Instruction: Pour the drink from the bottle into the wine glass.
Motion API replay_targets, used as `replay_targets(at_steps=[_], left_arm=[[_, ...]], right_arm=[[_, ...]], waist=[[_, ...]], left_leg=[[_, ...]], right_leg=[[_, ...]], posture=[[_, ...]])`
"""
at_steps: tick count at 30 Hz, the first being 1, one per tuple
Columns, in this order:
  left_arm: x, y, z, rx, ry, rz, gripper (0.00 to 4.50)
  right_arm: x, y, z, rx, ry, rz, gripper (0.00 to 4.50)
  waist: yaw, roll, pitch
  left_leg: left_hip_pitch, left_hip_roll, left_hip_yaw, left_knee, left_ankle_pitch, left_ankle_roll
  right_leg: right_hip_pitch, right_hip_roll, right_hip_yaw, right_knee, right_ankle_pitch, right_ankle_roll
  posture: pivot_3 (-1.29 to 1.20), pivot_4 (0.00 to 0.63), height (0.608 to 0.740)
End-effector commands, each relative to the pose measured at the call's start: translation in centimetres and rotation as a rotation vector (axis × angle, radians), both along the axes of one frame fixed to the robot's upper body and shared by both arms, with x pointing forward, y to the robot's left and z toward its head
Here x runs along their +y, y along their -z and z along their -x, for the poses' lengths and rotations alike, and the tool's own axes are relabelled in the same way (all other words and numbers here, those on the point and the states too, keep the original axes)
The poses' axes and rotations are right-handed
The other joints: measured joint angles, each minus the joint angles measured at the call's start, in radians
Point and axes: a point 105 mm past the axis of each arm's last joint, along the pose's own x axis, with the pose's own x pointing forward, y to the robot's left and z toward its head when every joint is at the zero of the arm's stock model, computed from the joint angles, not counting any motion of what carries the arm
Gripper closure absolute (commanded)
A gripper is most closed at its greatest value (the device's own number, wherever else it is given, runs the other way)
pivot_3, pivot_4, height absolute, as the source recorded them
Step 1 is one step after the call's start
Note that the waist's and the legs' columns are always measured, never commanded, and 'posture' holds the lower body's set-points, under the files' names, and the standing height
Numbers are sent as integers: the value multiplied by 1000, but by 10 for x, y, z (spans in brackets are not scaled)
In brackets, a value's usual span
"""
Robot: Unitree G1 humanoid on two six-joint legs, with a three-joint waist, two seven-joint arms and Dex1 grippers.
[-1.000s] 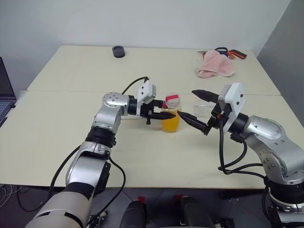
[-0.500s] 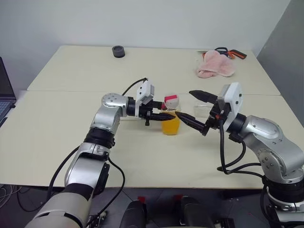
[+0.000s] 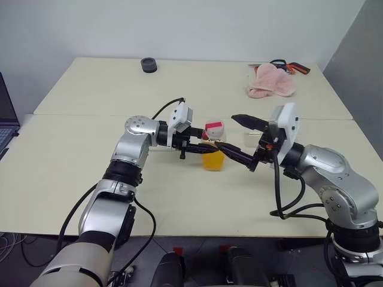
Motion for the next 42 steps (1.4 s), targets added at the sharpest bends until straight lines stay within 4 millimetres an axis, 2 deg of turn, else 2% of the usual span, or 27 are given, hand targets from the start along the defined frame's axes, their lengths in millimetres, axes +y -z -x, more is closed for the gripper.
replay_targets(at_steps=[1, 20, 23, 29, 42], left_arm=[[-2, -11, 1, -51, 17, 11, 2864], [-2, -9, 4, -59, 20, 0, 2864], [-2, -10, 4, -60, 20, -1, 2864], [-2, -10, 4, -61, 20, 0, 2864], [-2, -10, 4, -61, 19, -2, 2865]], right_arm=[[6, -8, -3, -38, -7, -2, 0], [17, -5, -17, -11, -38, 6, 0], [17, -4, -19, -16, -29, 11, 568], [19, -3, -21, -25, -25, 24, 2598], [20, -2, -19, -22, -40, -4, 2676]], waist=[[0, 0, 0], [0, 0, 0], [0, 0, 0], [0, 0, 0], [0, 0, 0]], left_leg=[[0, 0, 0, 0, 0, 0], [0, 0, 0, 0, 0, 0], [0, 0, 0, 0, 0, 0], [0, 0, 0, 0, 0, 0], [0, 0, 0, 0, 0, 0]], right_leg=[[0, 0, 0, 0, 0, 0], [0, 0, 0, 0, 0, 0], [0, 0, 0, 0, 0, 0], [0, 0, 0, 0, 0, 0], [0, 0, 0, 0, 0, 0]], posture=[[0, 150, 740], [0, 150, 740], [0, 150, 740], [0, 150, 740], [0, 150, 740]])
